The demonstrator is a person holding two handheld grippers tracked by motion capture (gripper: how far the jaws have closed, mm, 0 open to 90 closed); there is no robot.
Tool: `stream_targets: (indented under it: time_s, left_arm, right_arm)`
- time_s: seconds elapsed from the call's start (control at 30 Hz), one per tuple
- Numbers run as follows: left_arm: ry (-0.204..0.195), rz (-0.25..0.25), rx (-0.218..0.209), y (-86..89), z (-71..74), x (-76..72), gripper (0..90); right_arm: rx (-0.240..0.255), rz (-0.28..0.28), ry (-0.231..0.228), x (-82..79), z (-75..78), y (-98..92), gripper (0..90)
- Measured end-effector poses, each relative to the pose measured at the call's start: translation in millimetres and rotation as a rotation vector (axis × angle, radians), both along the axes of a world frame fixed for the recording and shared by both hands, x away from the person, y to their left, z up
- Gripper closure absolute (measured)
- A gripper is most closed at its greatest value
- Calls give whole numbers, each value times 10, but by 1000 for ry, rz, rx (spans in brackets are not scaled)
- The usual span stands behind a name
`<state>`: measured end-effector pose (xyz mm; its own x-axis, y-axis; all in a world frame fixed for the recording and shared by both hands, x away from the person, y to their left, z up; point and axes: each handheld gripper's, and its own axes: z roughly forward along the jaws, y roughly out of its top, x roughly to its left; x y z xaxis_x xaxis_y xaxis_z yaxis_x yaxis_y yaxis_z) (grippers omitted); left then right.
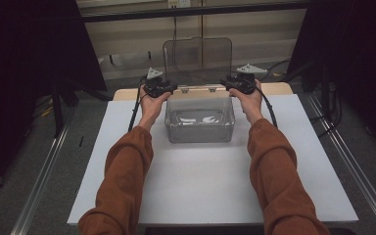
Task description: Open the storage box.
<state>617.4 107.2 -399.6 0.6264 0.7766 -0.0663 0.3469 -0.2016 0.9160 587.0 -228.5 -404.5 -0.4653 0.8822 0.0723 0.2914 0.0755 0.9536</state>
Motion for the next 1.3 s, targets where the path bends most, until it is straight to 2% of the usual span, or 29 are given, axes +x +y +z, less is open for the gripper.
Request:
stream_targets:
  time_s: [0.17,0.43,0.53,0.67,0.97,1.07,1.2,1.3]
  left_arm:
    - [24,9,4,-15,20,9,572]
    - [53,9,5,-8,37,31,567]
    - [55,8,-3,-14,32,35,565]
    - [47,10,2,-41,15,37,524]
    - [67,13,9,-43,28,51,509]
    - [75,18,17,-56,44,48,506]
    - [86,18,1,-51,39,56,503]
    - [87,15,5,-47,37,60,500]
  right_arm:
    - [-4,-1,37,31,27,8,602]
    - [25,-13,65,59,26,22,581]
    - [28,-14,71,67,24,27,569]
    - [1,-20,72,75,24,63,532]
    - [24,-21,89,92,10,59,521]
    - [10,-21,101,94,16,72,503]
    - [8,-19,127,107,31,81,488]
    - [20,-19,135,113,19,84,476]
